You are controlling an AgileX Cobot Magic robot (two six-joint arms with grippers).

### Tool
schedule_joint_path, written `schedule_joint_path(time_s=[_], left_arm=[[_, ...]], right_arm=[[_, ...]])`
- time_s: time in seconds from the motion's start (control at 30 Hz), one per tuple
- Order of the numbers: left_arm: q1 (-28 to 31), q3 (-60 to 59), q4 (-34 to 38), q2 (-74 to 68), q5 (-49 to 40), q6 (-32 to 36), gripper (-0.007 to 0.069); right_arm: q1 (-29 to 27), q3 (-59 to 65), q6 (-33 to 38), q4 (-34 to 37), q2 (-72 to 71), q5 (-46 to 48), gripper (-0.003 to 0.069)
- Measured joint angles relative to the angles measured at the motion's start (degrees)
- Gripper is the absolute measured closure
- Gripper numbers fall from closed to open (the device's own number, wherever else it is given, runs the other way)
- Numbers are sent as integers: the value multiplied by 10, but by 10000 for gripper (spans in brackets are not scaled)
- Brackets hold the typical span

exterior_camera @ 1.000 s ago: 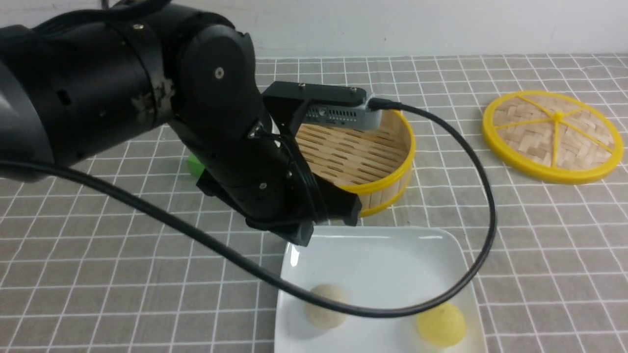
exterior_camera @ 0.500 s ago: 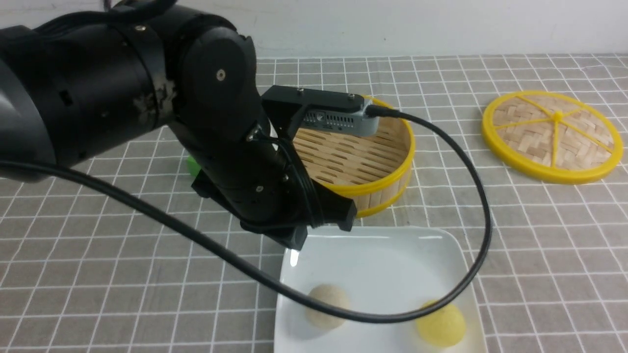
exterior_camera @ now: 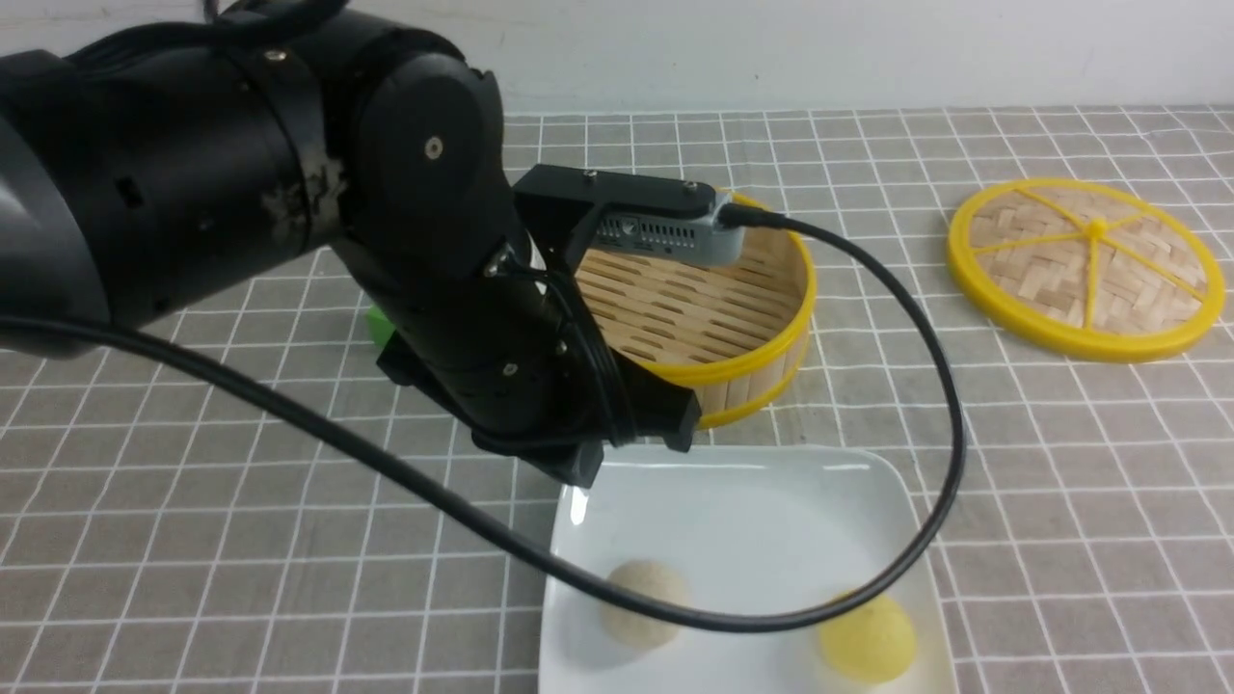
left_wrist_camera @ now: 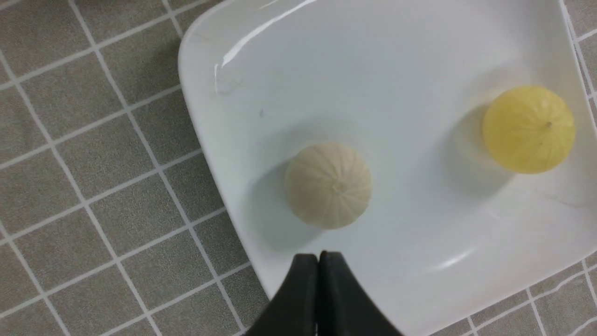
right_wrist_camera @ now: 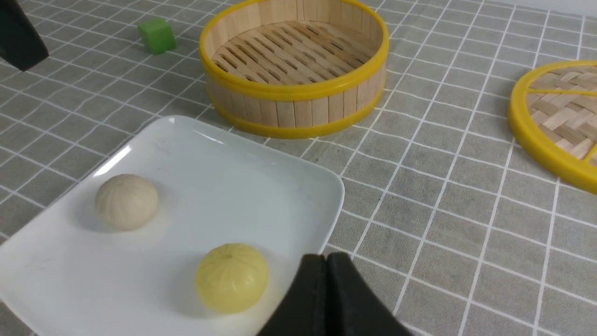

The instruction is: Put the steamed buns into the plate on the grey tablecloth.

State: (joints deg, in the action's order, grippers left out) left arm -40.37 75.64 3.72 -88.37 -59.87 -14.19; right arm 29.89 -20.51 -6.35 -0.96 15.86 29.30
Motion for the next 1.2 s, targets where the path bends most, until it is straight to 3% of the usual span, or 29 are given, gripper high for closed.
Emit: schedule_joint_path(time_s=[0.4, 0.53, 0.73, 0.93, 1.07, 1.2], left_arm=[[0, 0, -2, 10, 6, 0, 603], [0, 0, -4, 51, 29, 0, 603], [0, 0, -33, 144, 36, 0, 603], [0, 0, -98, 281, -60, -11, 603], [0, -25, -94, 373, -97, -14, 603], [0, -111, -75, 490, -73, -18, 603]], right_arm=[[-197, 153, 0, -37, -147, -15, 659], [-236, 195, 0, -39, -164, -17, 657], [-254, 211, 0, -41, -165, -59, 655], [-256, 212, 0, -41, -165, -63, 649], [-256, 212, 0, -41, -165, -63, 645], [-256, 212, 0, -41, -165, -65, 642]])
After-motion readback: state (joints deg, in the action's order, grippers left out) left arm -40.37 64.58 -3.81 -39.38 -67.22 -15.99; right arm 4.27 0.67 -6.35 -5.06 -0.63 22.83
